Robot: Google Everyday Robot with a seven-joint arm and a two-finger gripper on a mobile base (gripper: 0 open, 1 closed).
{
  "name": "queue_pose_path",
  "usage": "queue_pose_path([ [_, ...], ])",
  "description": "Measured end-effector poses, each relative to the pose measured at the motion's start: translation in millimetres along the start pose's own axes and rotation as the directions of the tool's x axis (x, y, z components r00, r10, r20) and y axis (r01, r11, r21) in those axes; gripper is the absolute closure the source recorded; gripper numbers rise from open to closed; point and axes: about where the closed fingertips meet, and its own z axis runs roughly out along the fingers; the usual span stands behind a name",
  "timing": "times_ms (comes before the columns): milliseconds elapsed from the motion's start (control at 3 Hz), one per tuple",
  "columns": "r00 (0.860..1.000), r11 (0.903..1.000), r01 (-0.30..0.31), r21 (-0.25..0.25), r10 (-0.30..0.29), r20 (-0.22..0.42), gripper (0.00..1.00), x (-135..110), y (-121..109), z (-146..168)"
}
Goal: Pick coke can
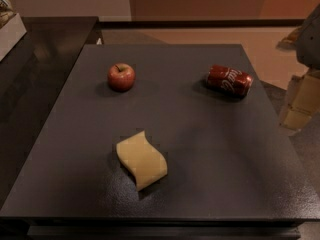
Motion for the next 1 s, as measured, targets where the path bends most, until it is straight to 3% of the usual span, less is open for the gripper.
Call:
queue_pose_path([
  [667, 1.000, 0.9998, 0.018, -0.005, -0.017, 0.018, 0.00, -14, -15, 17],
  [1000, 0.999, 0.9994, 0.031, -0.012, -0.031, 0.035, 0.00, -29, -41, 38],
])
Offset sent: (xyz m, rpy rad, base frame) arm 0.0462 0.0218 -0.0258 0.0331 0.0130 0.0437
